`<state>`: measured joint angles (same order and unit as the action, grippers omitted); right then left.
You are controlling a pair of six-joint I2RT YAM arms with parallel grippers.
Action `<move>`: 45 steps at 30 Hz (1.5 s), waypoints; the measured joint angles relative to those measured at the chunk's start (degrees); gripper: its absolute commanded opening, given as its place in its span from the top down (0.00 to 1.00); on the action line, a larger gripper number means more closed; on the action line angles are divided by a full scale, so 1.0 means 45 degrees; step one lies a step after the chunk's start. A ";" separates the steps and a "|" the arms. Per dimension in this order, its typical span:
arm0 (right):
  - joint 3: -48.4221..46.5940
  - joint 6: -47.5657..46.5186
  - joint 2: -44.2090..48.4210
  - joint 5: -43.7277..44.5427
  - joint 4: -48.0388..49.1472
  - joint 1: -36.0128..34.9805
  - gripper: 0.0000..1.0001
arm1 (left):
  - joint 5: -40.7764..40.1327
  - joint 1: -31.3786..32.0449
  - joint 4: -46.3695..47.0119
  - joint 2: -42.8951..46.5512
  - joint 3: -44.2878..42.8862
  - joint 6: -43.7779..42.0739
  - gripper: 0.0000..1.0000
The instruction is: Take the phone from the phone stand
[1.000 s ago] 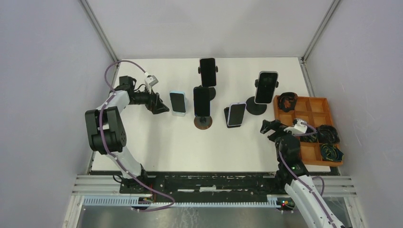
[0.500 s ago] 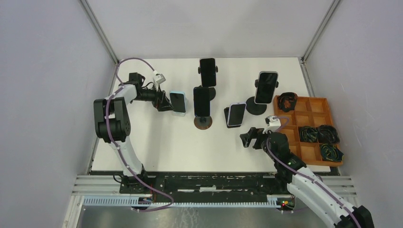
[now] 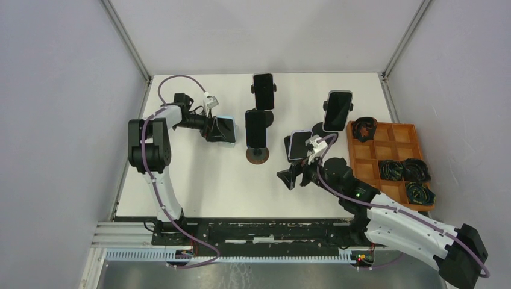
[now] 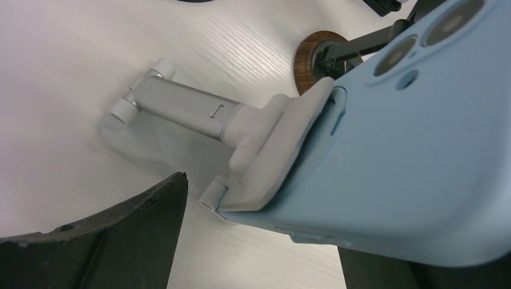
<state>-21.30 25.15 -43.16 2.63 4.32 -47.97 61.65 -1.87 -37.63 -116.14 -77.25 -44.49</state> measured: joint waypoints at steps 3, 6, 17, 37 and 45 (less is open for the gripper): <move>-0.0874 -0.0146 -0.0432 -0.0476 0.0053 -0.0233 0.02 | 0.0005 0.0019 -0.0087 -0.0335 -0.0437 0.0005 0.22; -0.1632 -0.0291 -0.0748 -0.0947 0.0073 -0.0287 0.03 | 0.0136 0.0015 -0.0345 -0.0554 -0.0816 -0.0005 0.39; -0.2633 -0.0461 -0.1661 -0.1996 0.0471 -0.0296 0.16 | 0.0826 0.0170 -0.1365 -0.0593 -0.1331 -0.1039 0.96; -0.3439 0.1049 -0.7111 -0.4935 0.4804 -0.0763 0.18 | -0.1389 0.0019 -0.6105 0.5450 -0.0015 -0.1214 0.98; -0.5158 0.1282 -0.8689 -0.6018 0.6096 -0.0753 0.17 | -0.0160 0.0335 -0.9272 0.6188 -0.0369 -0.2030 0.98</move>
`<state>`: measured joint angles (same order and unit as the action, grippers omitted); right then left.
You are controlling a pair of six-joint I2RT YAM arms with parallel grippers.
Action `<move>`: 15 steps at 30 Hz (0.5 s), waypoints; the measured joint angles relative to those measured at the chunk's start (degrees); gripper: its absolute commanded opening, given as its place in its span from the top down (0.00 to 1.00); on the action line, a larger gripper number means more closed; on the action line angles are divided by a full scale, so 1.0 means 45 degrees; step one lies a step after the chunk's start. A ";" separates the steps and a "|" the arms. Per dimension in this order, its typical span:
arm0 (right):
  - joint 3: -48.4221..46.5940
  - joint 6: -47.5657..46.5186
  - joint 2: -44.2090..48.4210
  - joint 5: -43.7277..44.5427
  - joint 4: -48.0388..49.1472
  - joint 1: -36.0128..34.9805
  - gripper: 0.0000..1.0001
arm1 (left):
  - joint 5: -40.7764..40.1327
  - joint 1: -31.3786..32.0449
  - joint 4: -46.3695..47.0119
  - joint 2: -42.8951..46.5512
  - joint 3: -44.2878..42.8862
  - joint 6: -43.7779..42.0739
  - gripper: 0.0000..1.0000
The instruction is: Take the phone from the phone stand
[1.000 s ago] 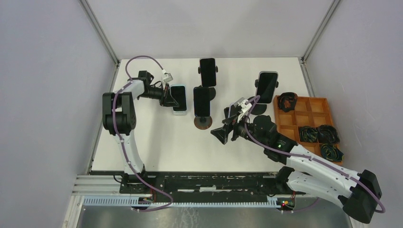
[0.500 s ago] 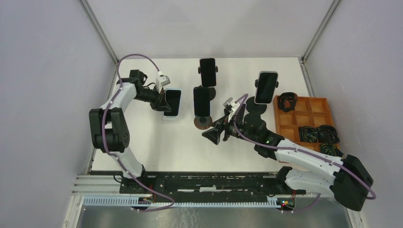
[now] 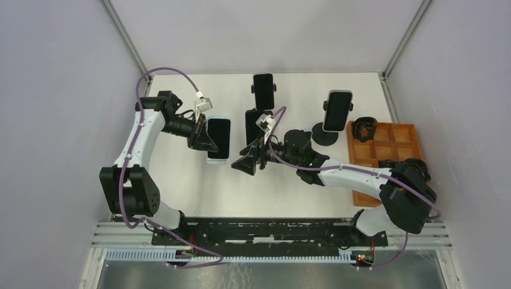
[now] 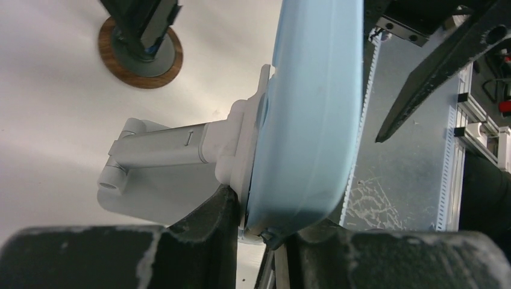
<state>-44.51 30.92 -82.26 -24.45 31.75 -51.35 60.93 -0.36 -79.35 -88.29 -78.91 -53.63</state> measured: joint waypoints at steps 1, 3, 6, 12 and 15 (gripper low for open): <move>-0.0112 0.0058 -0.0073 -0.0073 0.0155 0.0000 0.18 | 0.0024 0.0092 -0.0131 0.0185 0.0000 0.0000 0.98; -0.0301 0.0155 -0.0180 -0.0180 0.0369 0.0000 0.20 | 0.0170 0.0306 -0.0350 0.0646 0.0000 0.0010 0.98; -0.0568 0.0316 -0.0359 -0.0306 0.0656 -0.0005 0.24 | 0.0432 0.0554 -0.0597 0.1355 0.0000 0.0068 0.98; -0.1073 0.0607 -0.0899 -0.0549 0.1195 -0.0068 0.33 | 0.0937 0.0855 -0.0869 0.1977 -0.0053 0.0204 0.98; -0.1243 0.0704 -0.1137 -0.0661 0.1404 -0.0092 0.45 | 0.1044 0.0947 -0.0913 0.1987 -0.0053 0.0452 0.98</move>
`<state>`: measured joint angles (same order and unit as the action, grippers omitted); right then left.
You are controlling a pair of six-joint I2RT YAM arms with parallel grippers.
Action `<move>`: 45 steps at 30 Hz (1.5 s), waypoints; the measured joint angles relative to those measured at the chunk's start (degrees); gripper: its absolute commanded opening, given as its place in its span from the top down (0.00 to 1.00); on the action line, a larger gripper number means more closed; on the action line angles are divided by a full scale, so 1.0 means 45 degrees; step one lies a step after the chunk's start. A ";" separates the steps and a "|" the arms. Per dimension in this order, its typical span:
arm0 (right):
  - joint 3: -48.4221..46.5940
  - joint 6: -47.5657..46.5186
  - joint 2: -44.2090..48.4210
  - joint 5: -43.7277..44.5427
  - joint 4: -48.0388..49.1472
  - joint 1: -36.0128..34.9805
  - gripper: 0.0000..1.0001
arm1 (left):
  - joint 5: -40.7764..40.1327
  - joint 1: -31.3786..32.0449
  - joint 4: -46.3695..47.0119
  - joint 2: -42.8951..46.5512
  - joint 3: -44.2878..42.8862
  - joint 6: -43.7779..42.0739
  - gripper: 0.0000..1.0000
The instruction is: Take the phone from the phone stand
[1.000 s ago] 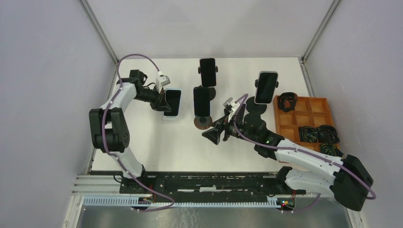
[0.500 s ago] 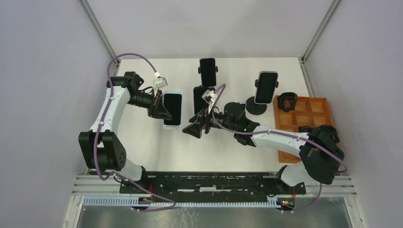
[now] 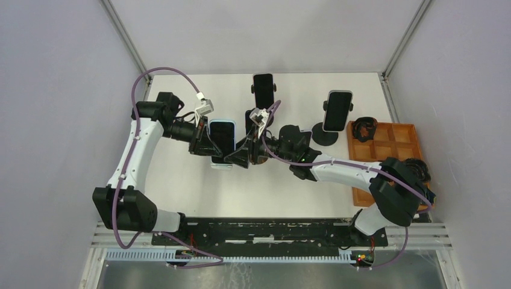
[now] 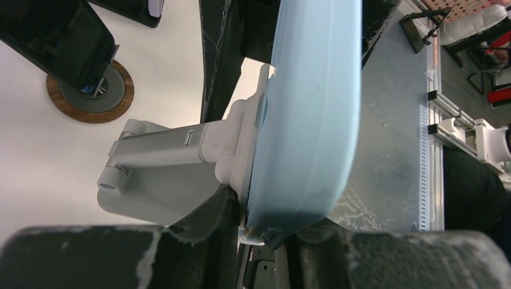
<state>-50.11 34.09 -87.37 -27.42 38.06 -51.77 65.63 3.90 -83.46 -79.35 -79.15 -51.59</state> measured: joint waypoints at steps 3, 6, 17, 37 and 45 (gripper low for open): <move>-0.0112 0.0121 -0.0170 -0.0209 0.0306 0.0000 0.65 | 0.0170 0.0024 -0.0034 0.0005 -0.0019 0.0194 0.98; -0.0121 0.0287 -0.0175 -0.0515 0.0656 0.0000 0.81 | 0.0170 0.0024 -0.0049 0.0000 -0.0214 0.0389 0.97; 0.0228 0.0874 -0.0102 -0.0865 0.1540 0.0039 1.00 | 0.1268 0.0019 -0.0189 -0.0005 -0.1331 0.1277 0.00; 0.0976 0.2414 0.2739 -0.4333 0.2599 0.1661 1.00 | 0.1151 -0.1695 -0.0097 0.0141 -0.2040 -0.3099 0.00; 0.0087 0.4323 0.0835 -0.5246 0.5353 0.0894 1.00 | 0.0763 -0.1695 -0.0097 0.0874 -0.1685 -0.5387 0.00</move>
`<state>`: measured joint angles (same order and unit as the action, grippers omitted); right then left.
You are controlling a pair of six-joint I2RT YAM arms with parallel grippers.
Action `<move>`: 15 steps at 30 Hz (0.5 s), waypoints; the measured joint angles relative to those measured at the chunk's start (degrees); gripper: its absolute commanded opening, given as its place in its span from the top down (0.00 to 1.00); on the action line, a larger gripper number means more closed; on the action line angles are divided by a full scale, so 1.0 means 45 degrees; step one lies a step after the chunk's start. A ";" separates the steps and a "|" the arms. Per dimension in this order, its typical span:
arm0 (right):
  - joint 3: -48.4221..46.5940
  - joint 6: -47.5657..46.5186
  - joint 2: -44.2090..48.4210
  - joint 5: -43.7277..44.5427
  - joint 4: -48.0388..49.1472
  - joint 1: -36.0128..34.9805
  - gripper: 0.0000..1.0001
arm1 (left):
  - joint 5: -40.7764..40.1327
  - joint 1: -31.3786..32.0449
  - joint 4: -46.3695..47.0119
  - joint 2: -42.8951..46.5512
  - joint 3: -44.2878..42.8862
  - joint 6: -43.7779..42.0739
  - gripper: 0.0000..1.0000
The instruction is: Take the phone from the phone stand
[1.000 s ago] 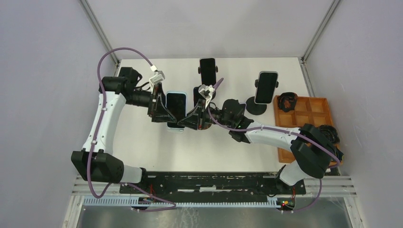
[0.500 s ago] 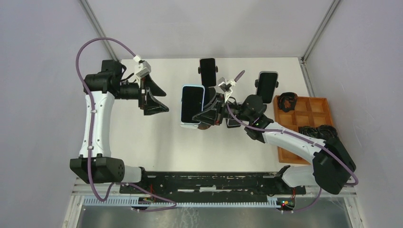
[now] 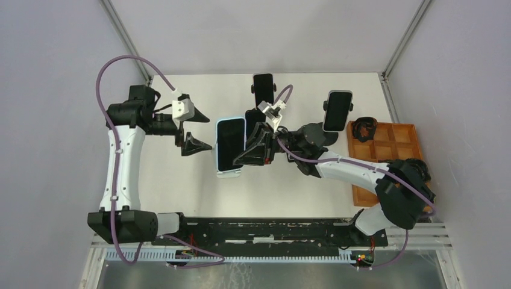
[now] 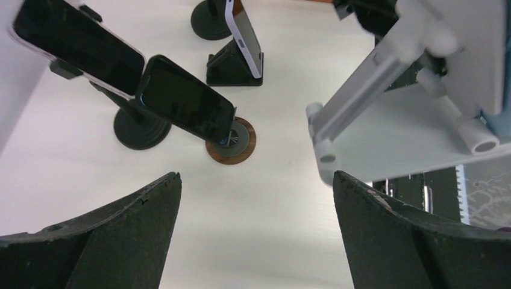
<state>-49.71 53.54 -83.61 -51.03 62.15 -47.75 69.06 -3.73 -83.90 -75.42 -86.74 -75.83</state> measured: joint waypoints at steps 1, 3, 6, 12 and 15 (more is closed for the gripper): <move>-0.0155 0.0180 -0.0272 -0.0073 0.0233 -0.0073 1.00 | 0.0005 0.0000 -0.0010 0.0219 -0.0044 -0.0083 0.00; -0.0491 0.0631 -0.0855 -0.0228 0.0806 -0.0194 1.00 | 0.0019 0.0039 -0.0005 0.0563 -0.0223 -0.0097 0.01; -0.0986 0.1263 -0.1593 -0.0471 0.1603 -0.0306 1.00 | -0.0005 0.0282 -0.0010 0.1098 -0.0330 -0.0107 0.04; -0.1962 0.1870 -0.2395 -0.0753 0.2288 -0.0403 1.00 | -0.0165 0.1171 -0.0010 0.1724 -0.0325 -0.0131 0.11; -0.2346 0.1938 -0.2618 -0.0816 0.2380 -0.0505 1.00 | -0.0257 0.1418 -0.0015 0.1753 -0.0311 -0.0136 0.22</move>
<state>-60.27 62.26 -95.39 -54.70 72.86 -50.02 67.90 2.66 -83.96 -67.53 -88.14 -76.44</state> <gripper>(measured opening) 0.242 0.877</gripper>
